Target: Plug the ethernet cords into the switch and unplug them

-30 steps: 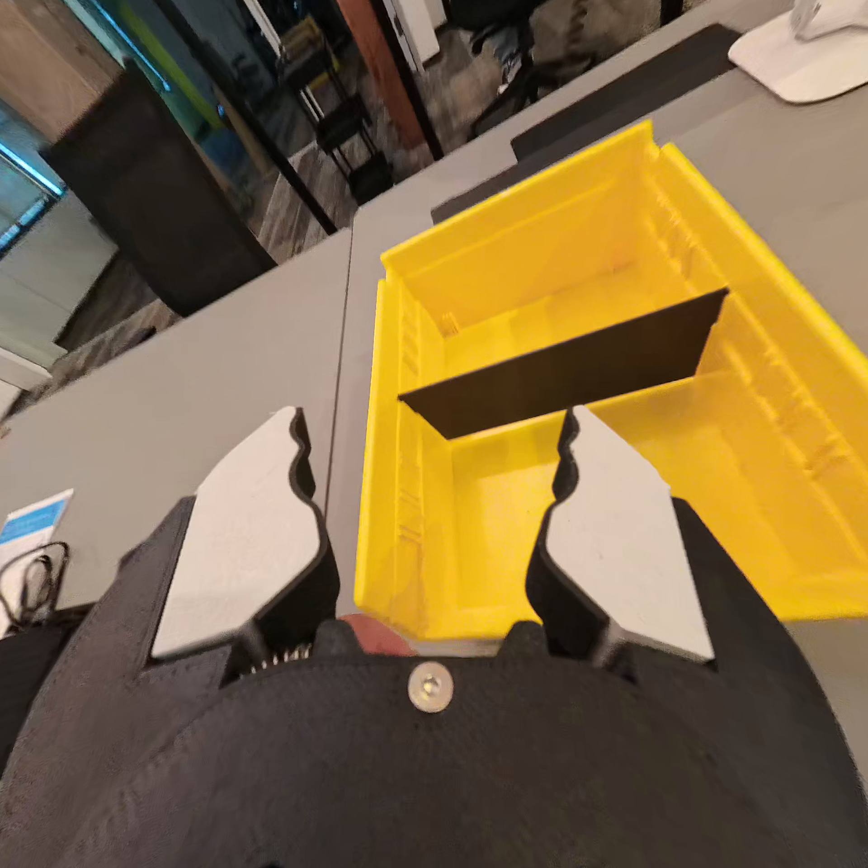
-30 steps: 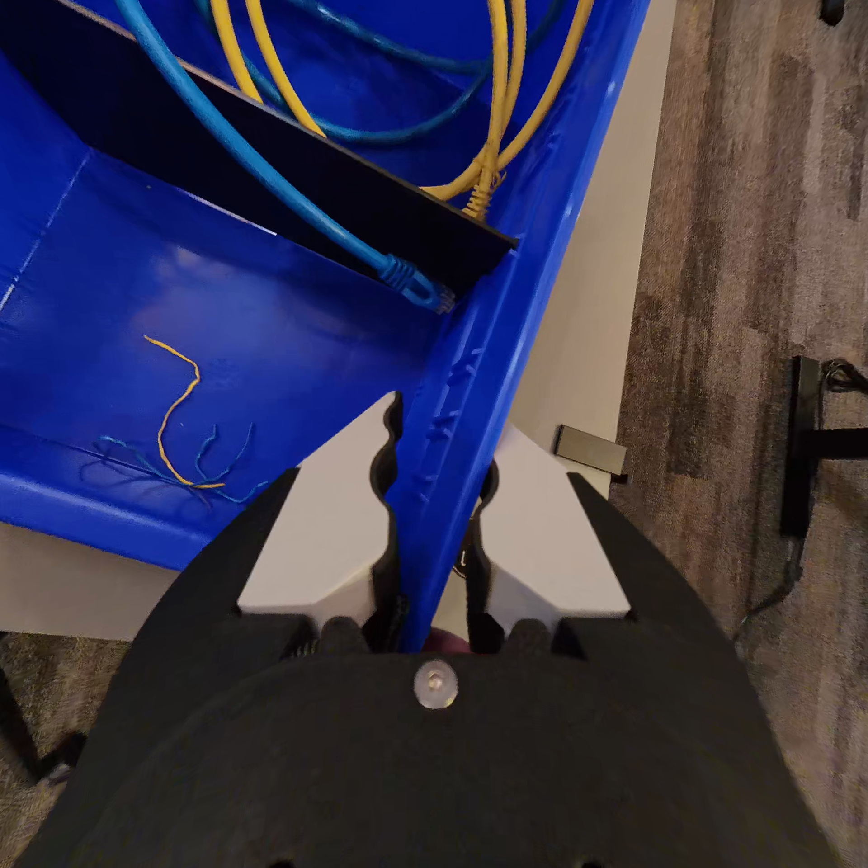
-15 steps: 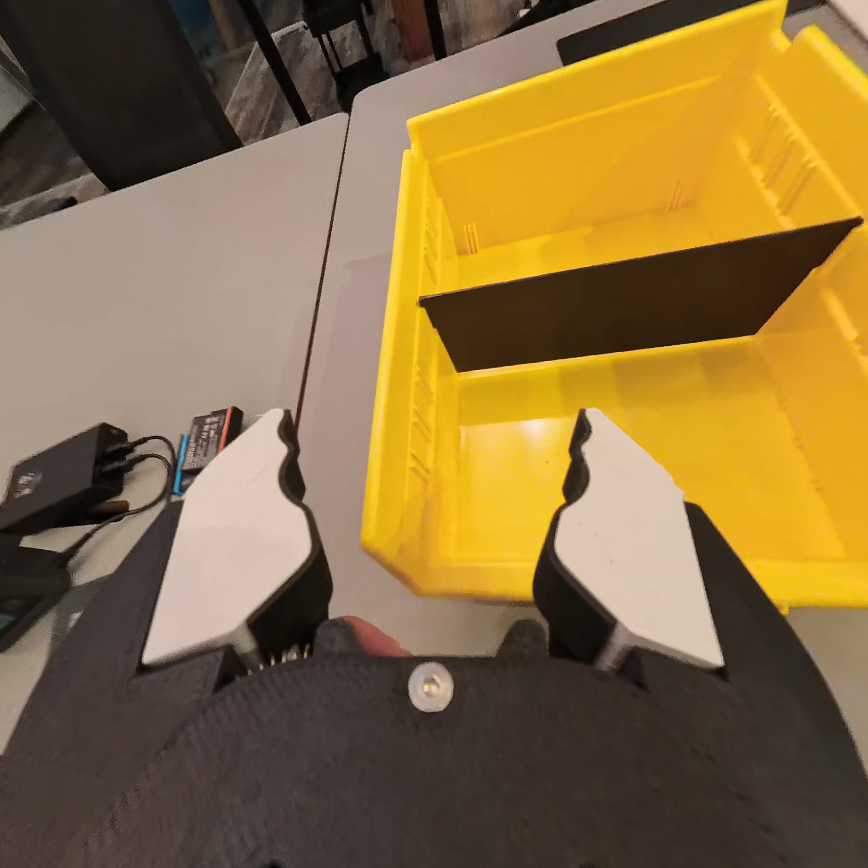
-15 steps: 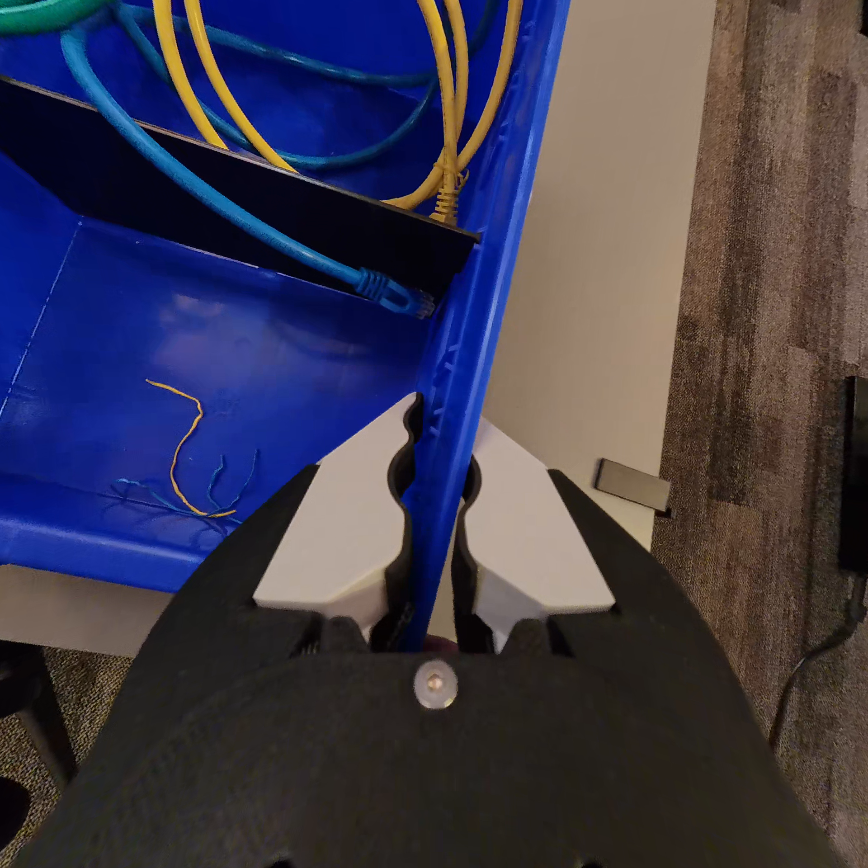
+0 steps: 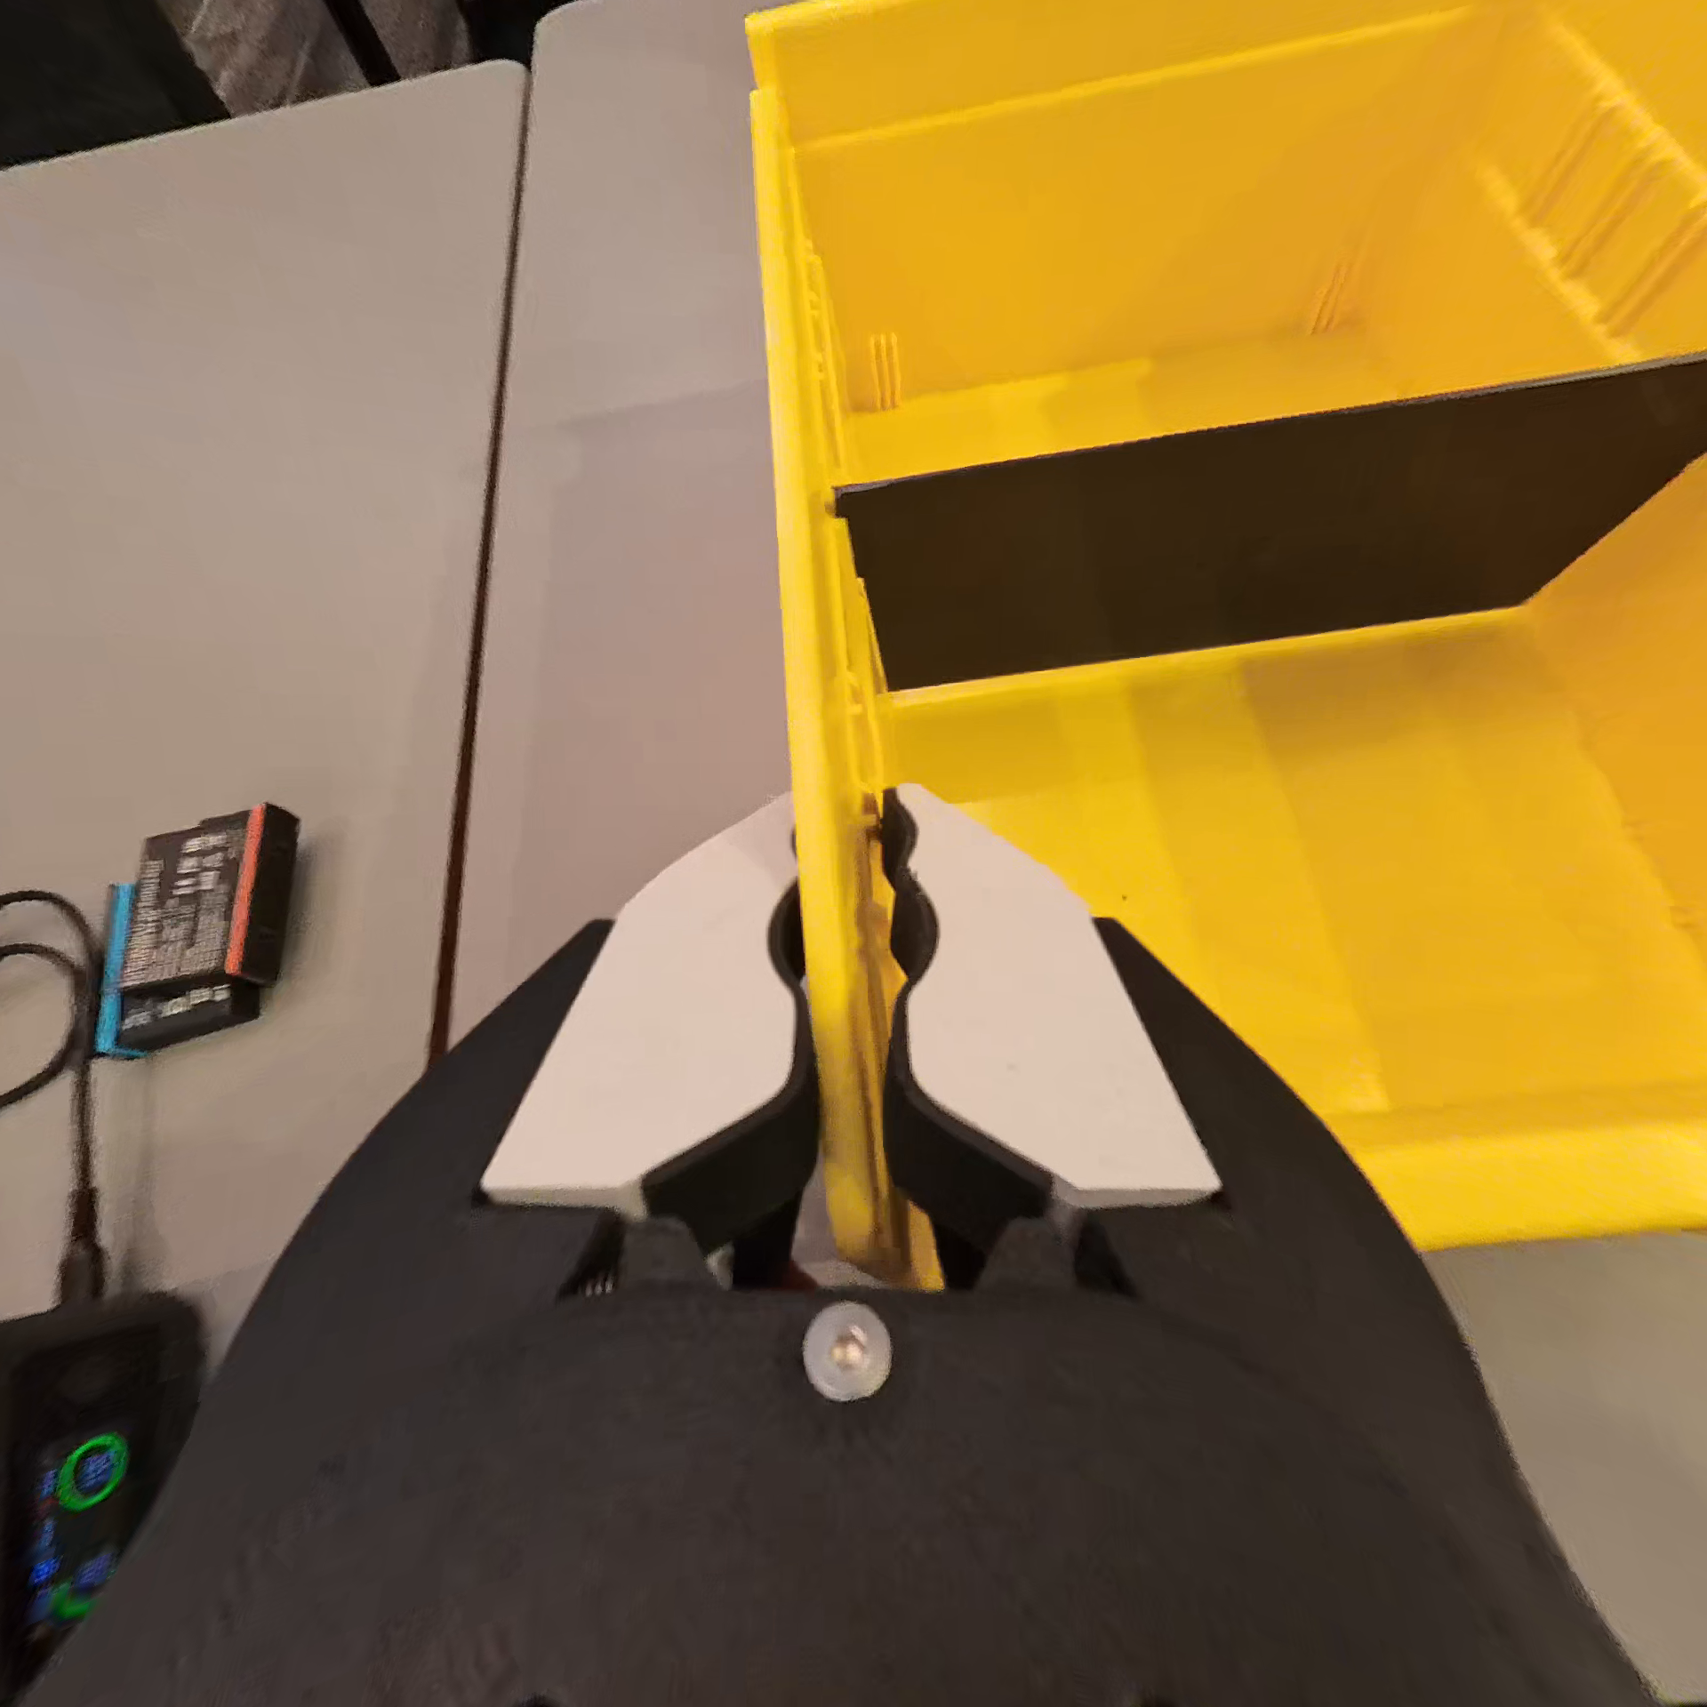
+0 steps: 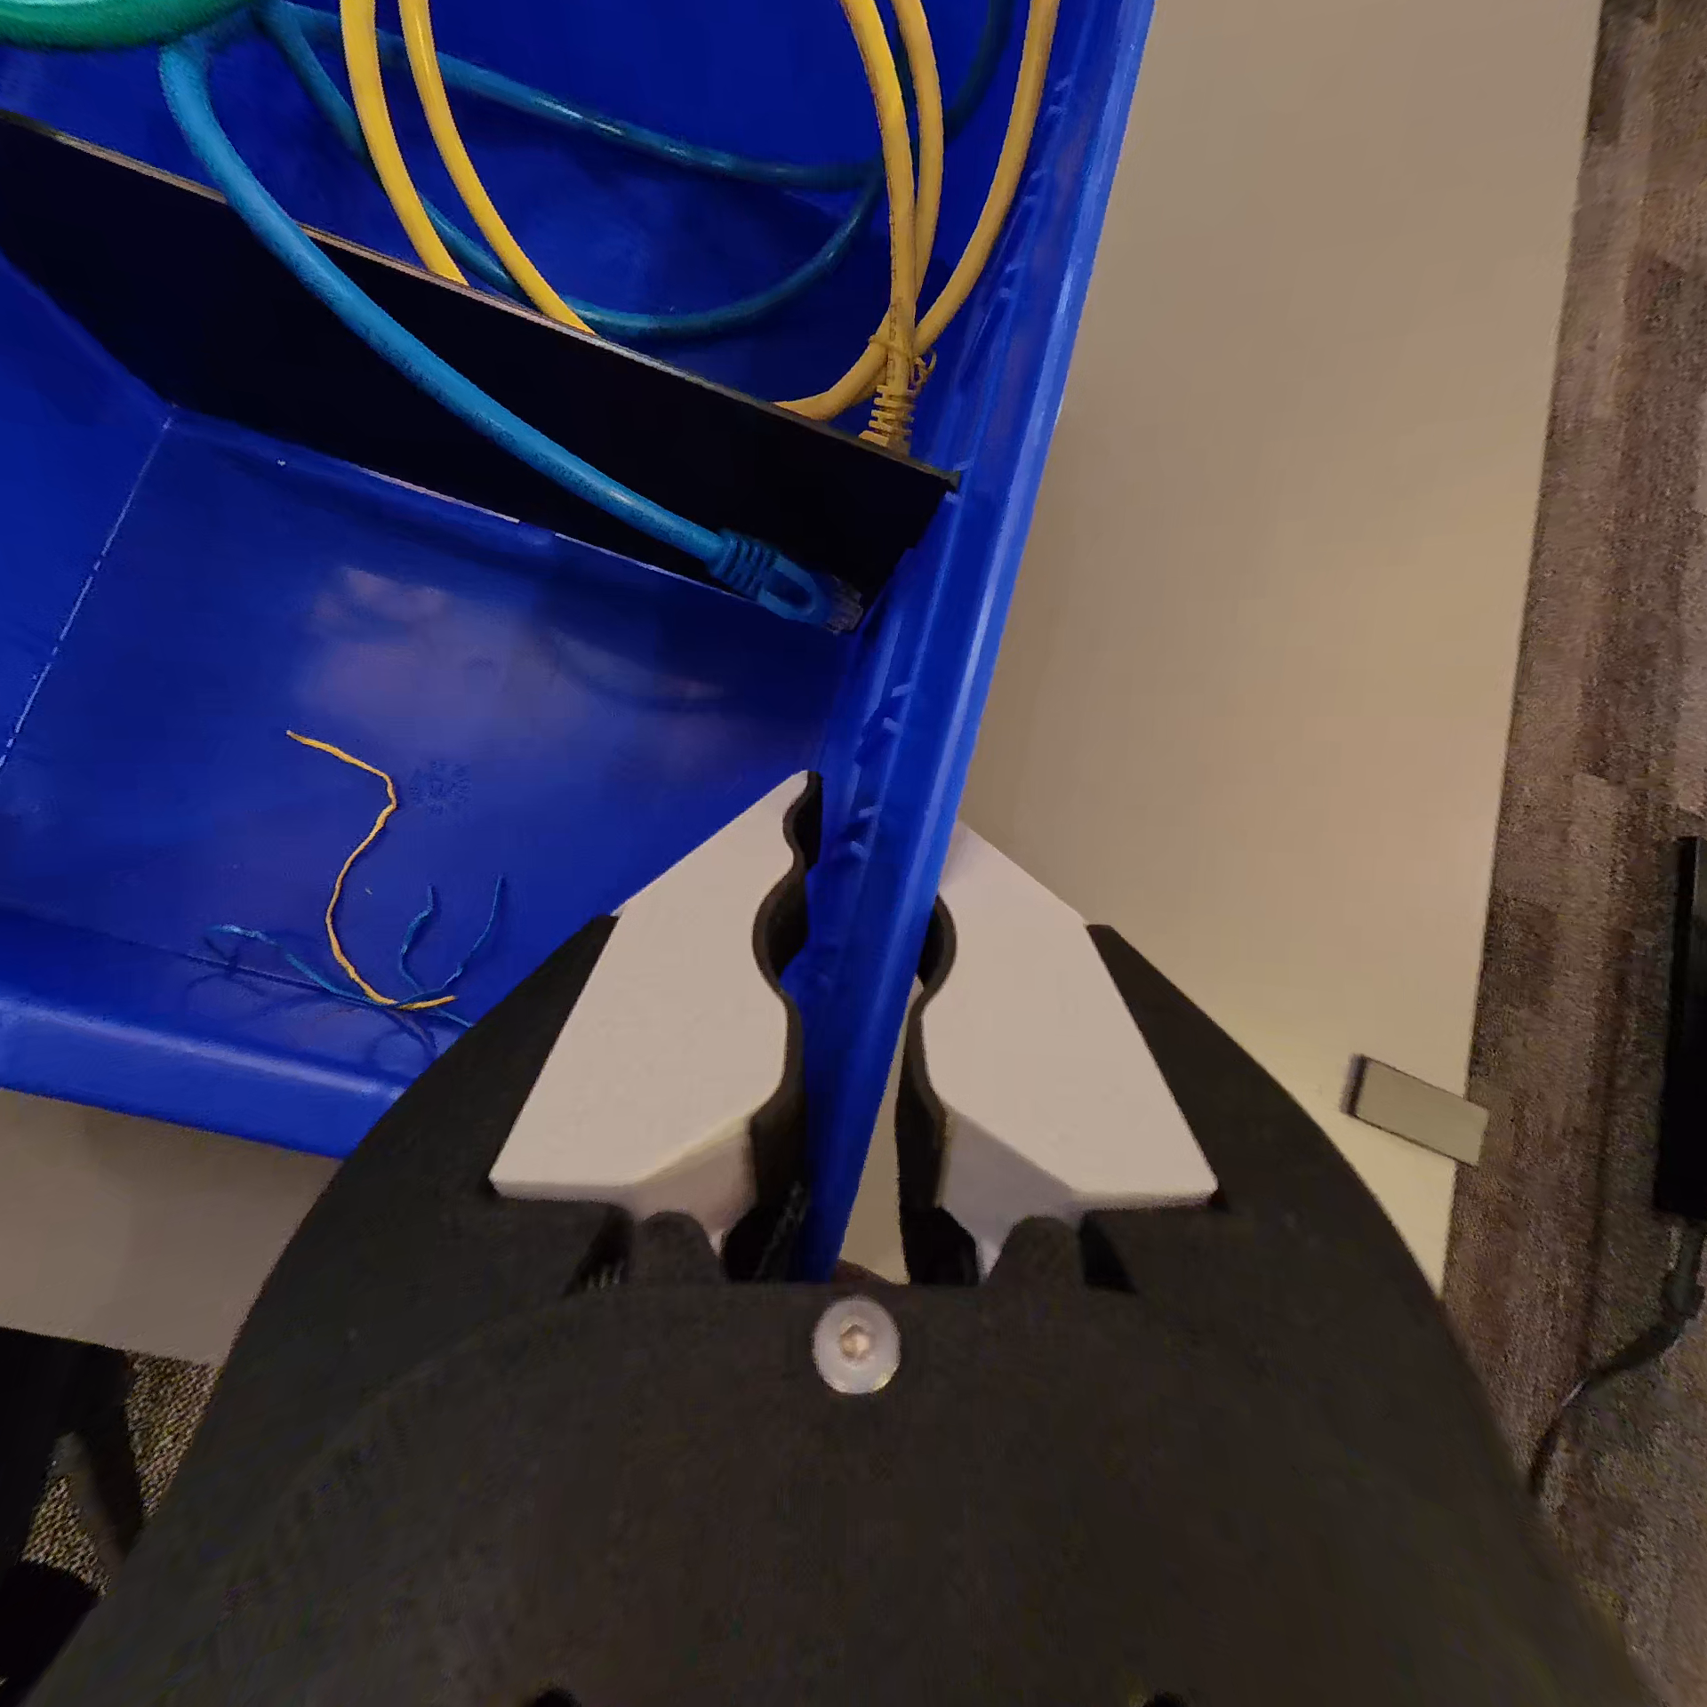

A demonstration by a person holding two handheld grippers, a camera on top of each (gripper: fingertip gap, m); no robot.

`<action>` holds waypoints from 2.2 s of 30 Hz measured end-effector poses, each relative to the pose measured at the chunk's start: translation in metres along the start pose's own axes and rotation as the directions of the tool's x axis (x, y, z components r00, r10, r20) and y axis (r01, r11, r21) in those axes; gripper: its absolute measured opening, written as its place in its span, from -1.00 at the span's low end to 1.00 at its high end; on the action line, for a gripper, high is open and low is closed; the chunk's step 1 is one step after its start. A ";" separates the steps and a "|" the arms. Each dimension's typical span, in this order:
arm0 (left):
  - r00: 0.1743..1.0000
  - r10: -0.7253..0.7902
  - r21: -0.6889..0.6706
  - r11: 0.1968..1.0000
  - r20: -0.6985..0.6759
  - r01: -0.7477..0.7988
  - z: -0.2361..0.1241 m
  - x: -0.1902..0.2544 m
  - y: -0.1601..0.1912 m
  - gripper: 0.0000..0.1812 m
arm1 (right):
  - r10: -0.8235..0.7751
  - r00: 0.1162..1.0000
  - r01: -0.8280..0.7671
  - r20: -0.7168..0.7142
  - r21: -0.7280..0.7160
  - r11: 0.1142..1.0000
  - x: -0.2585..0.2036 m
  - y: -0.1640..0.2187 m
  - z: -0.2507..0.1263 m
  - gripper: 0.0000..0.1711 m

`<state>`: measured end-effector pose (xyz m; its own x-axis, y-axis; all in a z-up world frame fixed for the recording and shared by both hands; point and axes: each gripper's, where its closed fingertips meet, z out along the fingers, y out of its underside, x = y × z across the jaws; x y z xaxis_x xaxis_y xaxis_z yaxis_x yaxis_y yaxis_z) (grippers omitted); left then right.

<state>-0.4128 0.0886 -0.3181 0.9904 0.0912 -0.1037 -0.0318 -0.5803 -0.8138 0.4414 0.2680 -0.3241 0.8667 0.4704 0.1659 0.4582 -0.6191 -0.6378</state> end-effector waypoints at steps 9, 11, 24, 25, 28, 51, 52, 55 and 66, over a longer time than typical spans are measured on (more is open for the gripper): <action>0.995 -0.091 0.050 0.994 -0.038 0.093 0.000 0.006 -0.003 -0.95 | -0.050 0.998 0.047 0.047 0.049 0.998 -0.054 -0.035 0.015 -0.81; 0.993 -0.110 0.058 0.992 -0.044 0.113 -0.001 0.007 -0.003 -0.95 | -0.068 0.996 0.065 0.057 0.065 0.996 -0.069 -0.042 0.018 -0.76; 0.994 -0.108 0.172 0.979 -0.034 0.113 -0.026 0.009 -0.026 -0.95 | -0.170 0.974 0.147 0.152 0.149 0.978 -0.167 -0.090 0.040 -0.66; 0.993 -0.114 0.188 0.975 -0.031 0.118 -0.030 0.007 -0.029 -0.95 | -0.178 0.971 0.154 0.158 0.155 0.976 -0.174 -0.094 0.042 -0.66; 0.993 -0.115 0.220 0.969 -0.008 0.114 -0.043 0.001 -0.036 -0.95 | -0.194 0.963 0.164 0.185 0.167 0.972 -0.201 -0.102 0.045 -0.61; 0.946 -0.322 0.499 0.814 -0.036 0.297 -0.150 -0.034 -0.066 -0.95 | -0.224 0.887 0.111 0.405 0.284 0.952 -0.426 -0.172 0.051 -0.08; 0.943 -0.329 0.511 0.805 -0.036 0.301 -0.155 -0.037 -0.066 -0.95 | -0.218 0.885 0.102 0.412 0.285 0.953 -0.435 -0.175 0.052 -0.07; 0.938 -0.345 0.540 0.781 -0.045 0.313 -0.168 -0.042 -0.070 -0.95 | -0.207 0.873 0.076 0.442 0.296 0.952 -0.465 -0.185 0.052 0.00; 0.939 -0.335 0.586 0.747 -0.077 0.314 -0.190 -0.035 -0.084 -0.94 | -0.248 0.829 0.079 0.501 0.335 0.939 -0.559 -0.211 0.051 0.23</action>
<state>-0.4195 -0.0194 -0.1373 0.9511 0.2175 0.2192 0.2088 0.0700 -0.9755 -0.1498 0.1683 -0.3208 0.5064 0.8585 -0.0806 0.4325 -0.3338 -0.8376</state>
